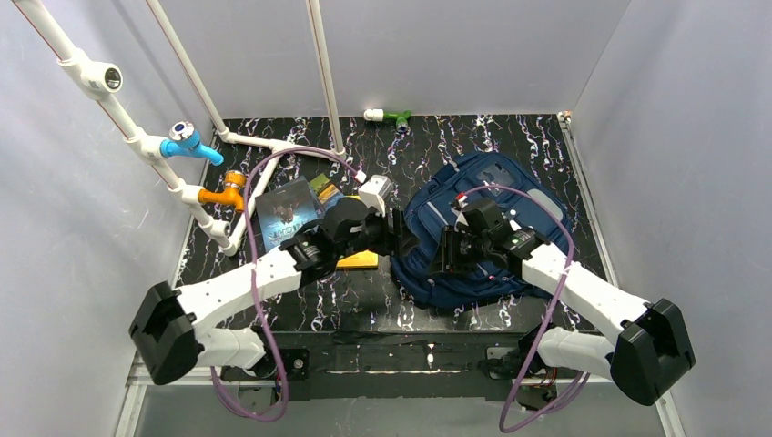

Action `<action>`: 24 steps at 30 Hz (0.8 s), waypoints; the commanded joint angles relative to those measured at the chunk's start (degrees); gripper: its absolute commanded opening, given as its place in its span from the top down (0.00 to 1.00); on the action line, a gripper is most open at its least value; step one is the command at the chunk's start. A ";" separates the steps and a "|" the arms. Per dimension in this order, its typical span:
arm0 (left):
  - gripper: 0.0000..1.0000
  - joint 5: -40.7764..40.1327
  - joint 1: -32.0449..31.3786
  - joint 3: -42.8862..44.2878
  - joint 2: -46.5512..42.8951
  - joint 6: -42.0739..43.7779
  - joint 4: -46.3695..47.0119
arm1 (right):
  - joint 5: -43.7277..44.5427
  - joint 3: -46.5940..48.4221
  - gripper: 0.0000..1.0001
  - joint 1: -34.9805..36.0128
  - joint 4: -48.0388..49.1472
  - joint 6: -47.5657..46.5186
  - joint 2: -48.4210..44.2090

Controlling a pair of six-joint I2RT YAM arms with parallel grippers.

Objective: Pack the student bag
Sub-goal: Unzip the student bag at the center of the board.

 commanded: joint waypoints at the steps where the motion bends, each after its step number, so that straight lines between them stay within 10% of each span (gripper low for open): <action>1: 0.41 1.05 -3.24 -1.74 -5.27 4.52 -3.87 | 1.89 -1.89 0.57 -0.32 7.78 4.88 -3.96; 12: 0.34 -24.56 -25.46 -0.95 0.05 4.26 -4.41 | 15.73 4.21 0.50 -0.45 -10.59 -3.77 -6.68; 24: 0.31 -31.89 -26.47 -2.73 -3.59 -2.18 -7.26 | 43.98 9.85 0.32 21.73 -22.51 -6.04 3.36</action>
